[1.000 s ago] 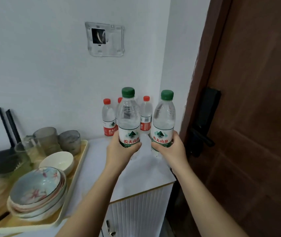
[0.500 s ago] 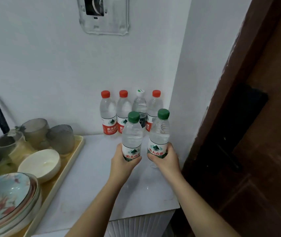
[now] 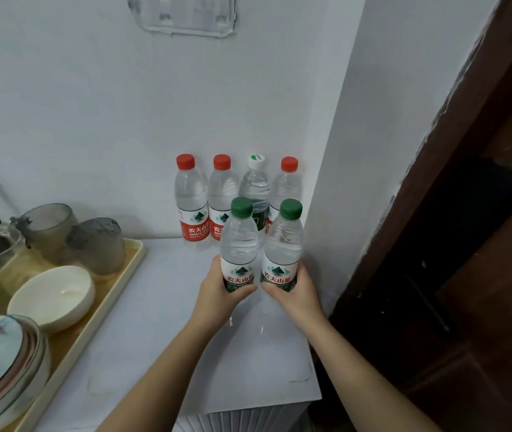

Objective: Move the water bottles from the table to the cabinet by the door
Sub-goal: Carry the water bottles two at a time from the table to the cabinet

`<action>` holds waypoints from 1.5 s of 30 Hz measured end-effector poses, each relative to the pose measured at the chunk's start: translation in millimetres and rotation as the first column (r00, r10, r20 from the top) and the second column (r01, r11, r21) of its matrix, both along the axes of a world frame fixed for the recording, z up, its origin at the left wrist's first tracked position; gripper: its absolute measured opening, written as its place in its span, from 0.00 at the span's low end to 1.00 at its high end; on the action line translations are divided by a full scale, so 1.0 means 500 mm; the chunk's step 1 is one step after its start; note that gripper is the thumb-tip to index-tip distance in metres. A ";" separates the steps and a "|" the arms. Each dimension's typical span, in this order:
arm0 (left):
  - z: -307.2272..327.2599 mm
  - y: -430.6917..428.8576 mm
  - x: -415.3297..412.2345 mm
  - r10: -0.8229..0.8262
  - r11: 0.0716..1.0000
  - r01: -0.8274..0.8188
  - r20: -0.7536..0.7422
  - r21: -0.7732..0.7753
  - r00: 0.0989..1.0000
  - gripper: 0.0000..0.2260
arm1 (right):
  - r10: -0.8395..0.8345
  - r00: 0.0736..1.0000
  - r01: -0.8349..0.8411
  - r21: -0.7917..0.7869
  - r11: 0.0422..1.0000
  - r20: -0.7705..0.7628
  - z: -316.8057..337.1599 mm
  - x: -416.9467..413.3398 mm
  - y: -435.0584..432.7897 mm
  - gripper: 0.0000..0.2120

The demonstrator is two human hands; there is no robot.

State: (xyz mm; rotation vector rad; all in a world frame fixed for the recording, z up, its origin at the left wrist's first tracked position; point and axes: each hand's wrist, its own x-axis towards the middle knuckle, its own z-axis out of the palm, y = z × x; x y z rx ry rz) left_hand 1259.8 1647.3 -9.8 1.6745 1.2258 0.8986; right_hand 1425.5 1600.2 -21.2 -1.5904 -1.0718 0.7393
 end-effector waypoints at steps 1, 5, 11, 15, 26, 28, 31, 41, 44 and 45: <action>-0.004 0.005 -0.003 -0.014 1.000 0.014 -0.015 0.016 1.000 0.28 | 0.005 1.000 -0.005 -0.001 1.000 0.020 -0.005 0.003 0.000 0.29; -0.010 0.012 -0.015 0.002 0.995 0.015 -0.167 0.097 0.986 0.33 | -0.059 0.984 0.058 0.012 0.998 0.169 -0.012 0.005 -0.008 0.33; -0.002 0.035 0.018 0.089 0.994 -0.082 -0.108 0.076 0.990 0.32 | -0.192 0.974 0.182 0.081 0.980 0.124 -0.017 0.004 0.011 0.33; -0.003 0.059 0.050 0.096 0.993 -0.090 -0.070 0.079 0.993 0.31 | -0.282 0.941 0.268 0.097 0.958 0.188 -0.019 0.012 0.040 0.30; -0.018 0.114 0.095 0.147 0.980 -0.135 -0.078 0.145 0.986 0.34 | -0.339 0.917 0.331 0.073 0.941 0.210 -0.018 0.053 0.093 0.21; -0.021 0.117 0.096 0.152 0.978 -0.139 -0.074 0.153 0.986 0.34 | -0.341 0.918 0.333 0.074 0.940 0.204 -0.018 0.050 0.093 0.20; -0.024 0.115 0.098 0.151 0.977 -0.136 -0.078 0.166 0.985 0.33 | -0.337 0.919 0.325 0.091 0.941 0.205 -0.022 0.043 0.092 0.20; -0.027 0.122 0.100 0.082 0.973 -0.064 -0.073 0.223 0.994 0.35 | -0.327 0.915 0.312 0.102 0.945 0.238 -0.013 0.052 0.088 0.19; -0.032 0.123 0.101 0.075 0.973 -0.056 -0.075 0.223 0.994 0.35 | -0.325 0.912 0.311 0.096 0.946 0.251 -0.012 0.050 0.088 0.19; -0.033 0.124 0.100 0.076 0.974 -0.057 -0.077 0.221 0.994 0.35 | -0.327 0.910 0.313 0.095 0.945 0.255 -0.012 0.050 0.087 0.19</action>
